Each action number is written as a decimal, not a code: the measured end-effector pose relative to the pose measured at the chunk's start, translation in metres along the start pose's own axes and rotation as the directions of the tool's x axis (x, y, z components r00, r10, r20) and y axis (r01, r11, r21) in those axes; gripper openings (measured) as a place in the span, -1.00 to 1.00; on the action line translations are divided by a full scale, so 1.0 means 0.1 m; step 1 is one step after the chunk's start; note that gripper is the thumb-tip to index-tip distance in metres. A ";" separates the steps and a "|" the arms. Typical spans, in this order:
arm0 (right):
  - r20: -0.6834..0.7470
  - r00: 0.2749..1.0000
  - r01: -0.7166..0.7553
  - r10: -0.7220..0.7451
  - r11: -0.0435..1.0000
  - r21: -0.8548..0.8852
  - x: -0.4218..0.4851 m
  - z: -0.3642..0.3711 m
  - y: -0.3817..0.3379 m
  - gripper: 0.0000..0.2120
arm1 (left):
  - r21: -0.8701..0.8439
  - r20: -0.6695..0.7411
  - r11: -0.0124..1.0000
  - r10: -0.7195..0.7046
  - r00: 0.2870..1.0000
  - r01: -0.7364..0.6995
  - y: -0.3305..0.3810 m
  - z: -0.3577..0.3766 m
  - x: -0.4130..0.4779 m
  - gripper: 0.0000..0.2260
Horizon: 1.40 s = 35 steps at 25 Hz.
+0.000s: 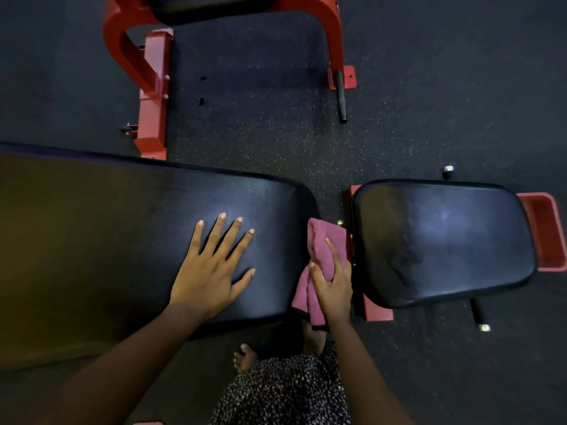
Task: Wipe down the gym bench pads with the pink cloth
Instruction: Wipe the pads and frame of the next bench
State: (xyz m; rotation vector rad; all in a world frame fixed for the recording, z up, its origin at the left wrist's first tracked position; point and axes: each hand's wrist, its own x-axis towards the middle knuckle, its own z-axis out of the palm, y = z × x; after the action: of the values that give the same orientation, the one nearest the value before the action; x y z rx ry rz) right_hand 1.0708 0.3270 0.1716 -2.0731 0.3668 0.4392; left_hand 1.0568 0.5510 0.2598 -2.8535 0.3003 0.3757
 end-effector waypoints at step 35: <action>0.374 0.831 0.473 -0.411 0.877 -0.089 -2.65 0.95 -1.71 -0.48 | -0.967 0.248 -0.226 -0.940 0.235 0.118 -0.90 -0.39 -2.67 -0.65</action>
State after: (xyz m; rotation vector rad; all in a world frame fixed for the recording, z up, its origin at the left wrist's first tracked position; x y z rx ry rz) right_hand 0.8921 0.5168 0.3730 -2.1152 -0.3788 0.5514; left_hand 0.8340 0.6713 0.3903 -3.2130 -2.2871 -1.3086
